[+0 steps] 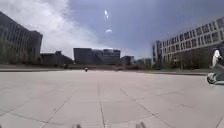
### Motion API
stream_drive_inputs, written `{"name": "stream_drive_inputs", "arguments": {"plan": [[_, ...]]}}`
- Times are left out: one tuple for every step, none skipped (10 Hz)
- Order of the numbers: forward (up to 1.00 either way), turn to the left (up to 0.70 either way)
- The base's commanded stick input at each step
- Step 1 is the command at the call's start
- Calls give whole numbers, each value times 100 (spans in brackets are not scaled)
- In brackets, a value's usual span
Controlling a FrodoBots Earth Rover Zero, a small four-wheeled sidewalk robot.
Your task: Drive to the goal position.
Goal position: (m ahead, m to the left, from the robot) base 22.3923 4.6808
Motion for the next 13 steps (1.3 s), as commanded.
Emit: {"name": "stream_drive_inputs", "arguments": {"plan": [[45, 30], [45, 30], [45, 30], [45, 30], [45, 30], [45, 30], [45, 30], [45, 30], [45, 30], [45, 30], [45, 30], [45, 30], [45, 30]]}}
